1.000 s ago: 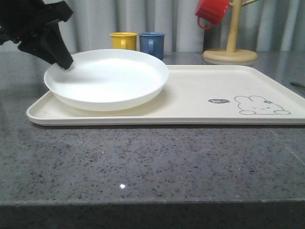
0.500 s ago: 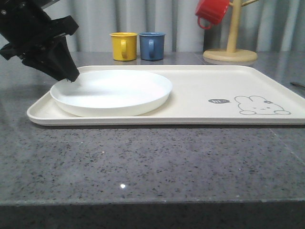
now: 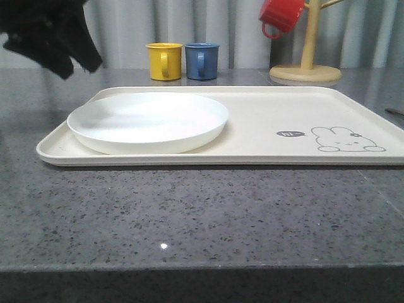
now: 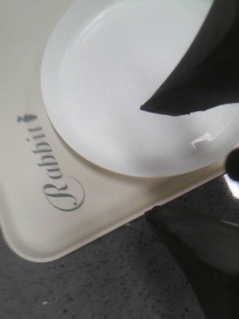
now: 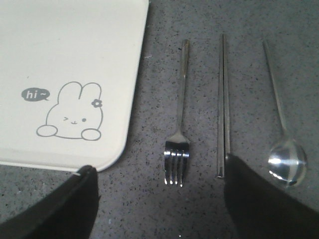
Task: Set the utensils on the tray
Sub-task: 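Open the left gripper and raise it away from the plate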
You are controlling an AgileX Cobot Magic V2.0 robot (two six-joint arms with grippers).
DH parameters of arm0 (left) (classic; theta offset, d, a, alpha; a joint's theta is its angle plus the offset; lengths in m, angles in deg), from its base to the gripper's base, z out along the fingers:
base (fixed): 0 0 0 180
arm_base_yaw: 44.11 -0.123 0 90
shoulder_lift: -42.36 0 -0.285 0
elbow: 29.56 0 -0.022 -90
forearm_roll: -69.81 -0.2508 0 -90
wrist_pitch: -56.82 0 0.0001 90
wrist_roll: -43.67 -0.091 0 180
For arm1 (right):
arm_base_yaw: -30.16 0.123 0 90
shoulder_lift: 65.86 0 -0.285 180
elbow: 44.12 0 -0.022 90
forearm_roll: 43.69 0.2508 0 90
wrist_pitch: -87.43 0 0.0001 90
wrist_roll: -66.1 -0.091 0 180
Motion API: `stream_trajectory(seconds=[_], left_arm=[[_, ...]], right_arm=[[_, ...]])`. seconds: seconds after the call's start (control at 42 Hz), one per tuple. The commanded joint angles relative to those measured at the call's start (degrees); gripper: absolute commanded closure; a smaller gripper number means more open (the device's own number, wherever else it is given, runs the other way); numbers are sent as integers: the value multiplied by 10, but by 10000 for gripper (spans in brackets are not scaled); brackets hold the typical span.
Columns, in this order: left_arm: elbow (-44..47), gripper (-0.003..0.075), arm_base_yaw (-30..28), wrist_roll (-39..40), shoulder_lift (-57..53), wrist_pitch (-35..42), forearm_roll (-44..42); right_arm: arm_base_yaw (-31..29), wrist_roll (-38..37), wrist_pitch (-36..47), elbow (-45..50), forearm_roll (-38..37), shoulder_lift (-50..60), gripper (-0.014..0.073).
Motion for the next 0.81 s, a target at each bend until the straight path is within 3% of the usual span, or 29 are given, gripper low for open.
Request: stream_trajectory(seconds=[0.0,0.119,0.286,0.5,0.786], left_arm=[[-20,312,43,10,-80,1,-16],[-19,312,124,82,-133,-18,-148],[24,312,245,247,-225,-8,-329],[140,312,337,291,-367,53,-315],[239,312,345,292,-517,50,-307]], right_arm=[[-1,7,31,-13,-2,0,43],[-1,7,31,-13,-2,0,43],[-1,7,31,-13,-2,0,43],[-1,7,31,-13,-2,0,43],[-1,7,31,-13,-2,0,43]])
